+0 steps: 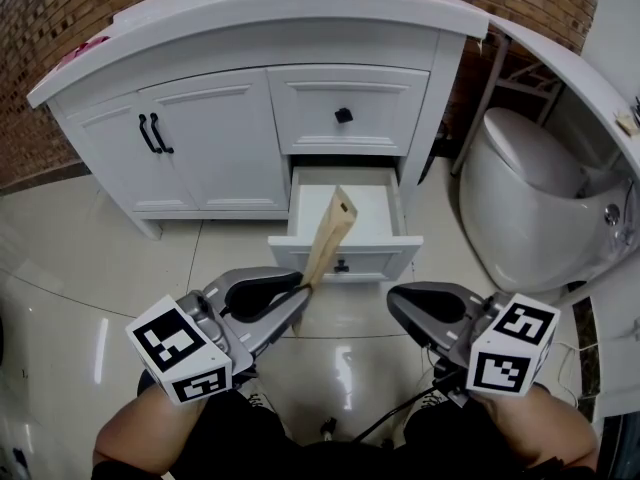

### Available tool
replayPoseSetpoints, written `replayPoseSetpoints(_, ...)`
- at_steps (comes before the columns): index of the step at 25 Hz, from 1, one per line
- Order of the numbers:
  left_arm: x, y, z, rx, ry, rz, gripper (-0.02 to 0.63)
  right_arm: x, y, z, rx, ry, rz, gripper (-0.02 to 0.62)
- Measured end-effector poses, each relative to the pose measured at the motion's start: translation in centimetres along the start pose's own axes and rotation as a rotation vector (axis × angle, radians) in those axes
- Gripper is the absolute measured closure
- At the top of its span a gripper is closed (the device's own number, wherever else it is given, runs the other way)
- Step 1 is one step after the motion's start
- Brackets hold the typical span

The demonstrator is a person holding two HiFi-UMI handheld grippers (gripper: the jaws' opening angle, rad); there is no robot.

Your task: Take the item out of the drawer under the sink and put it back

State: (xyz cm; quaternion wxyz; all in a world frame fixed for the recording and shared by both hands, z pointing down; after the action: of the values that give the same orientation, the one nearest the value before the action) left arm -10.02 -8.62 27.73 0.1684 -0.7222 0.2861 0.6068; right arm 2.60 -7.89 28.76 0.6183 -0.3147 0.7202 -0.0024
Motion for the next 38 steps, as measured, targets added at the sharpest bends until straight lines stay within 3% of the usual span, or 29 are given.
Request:
replayPoseSetpoints(8, 1.0, 0.8, 0.4, 0.069, -0.009, -0.089, 0.546, 0.1, 0.2, 0.1, 0.002, -0.004, 0.003, 0.592)
replayPoseSetpoints(17, 3.3, 3.4, -0.1, 0.193, 0.001, -0.309, 0.548, 0.0, 0.2, -0.1, 0.007, -0.001, 0.002, 0.592)
replayPoseSetpoints(20, 3.6, 4.6, -1.2, 0.195, 0.037, -0.367, 0.548, -0.4, 0.2, -0.5, 0.011, 0.013, 0.003, 0.592)
replayPoseSetpoints(25, 3.9, 6.7, -3.4, 0.218, 0.113, -0.538, 0.548, -0.7, 0.4, -0.3, 0.016, 0.023, 0.004, 0.592)
replayPoseSetpoints(33, 3.3, 8.8, -8.5, 0.17, 0.17, -0.603, 0.548, -0.5, 0.3, -0.2, 0.019, 0.023, 0.007, 0.592)
replayPoseSetpoints(38, 1.4, 10.4, -12.5, 0.166, 0.234, -0.72, 0.548, -0.8, 0.7, -0.7, 0.039, 0.039, 0.007, 0.592)
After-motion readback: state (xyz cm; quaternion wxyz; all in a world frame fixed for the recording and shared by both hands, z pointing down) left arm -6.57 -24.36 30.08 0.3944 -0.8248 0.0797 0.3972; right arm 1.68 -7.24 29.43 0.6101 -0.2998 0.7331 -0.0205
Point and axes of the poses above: the fingertips, and each gripper's own axes: z backward along the fingers, y to its left, x out of its top, the point moved 2 cm from there along z, backward along the fingers, and after that the axes turned 7 degrees about x, right-handed, at the moved point
